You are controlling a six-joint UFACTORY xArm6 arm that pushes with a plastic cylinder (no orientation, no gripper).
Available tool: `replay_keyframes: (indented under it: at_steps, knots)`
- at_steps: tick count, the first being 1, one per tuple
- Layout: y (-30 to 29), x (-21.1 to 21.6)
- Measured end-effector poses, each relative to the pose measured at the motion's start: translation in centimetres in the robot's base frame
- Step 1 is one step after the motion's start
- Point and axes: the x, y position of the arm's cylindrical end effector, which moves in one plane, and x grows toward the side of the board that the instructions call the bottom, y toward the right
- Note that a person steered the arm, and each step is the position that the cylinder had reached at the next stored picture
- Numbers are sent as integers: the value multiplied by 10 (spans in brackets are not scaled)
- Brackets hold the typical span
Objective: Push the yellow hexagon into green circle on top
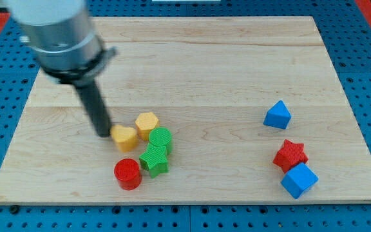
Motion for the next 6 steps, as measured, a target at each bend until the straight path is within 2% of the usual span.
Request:
replay_keyframes:
  at_steps: [1,3,4,5,6]
  knots:
    - [26,0]
    - [7,-92]
    - [80,-91]
    - [78,-42]
    - [66,-28]
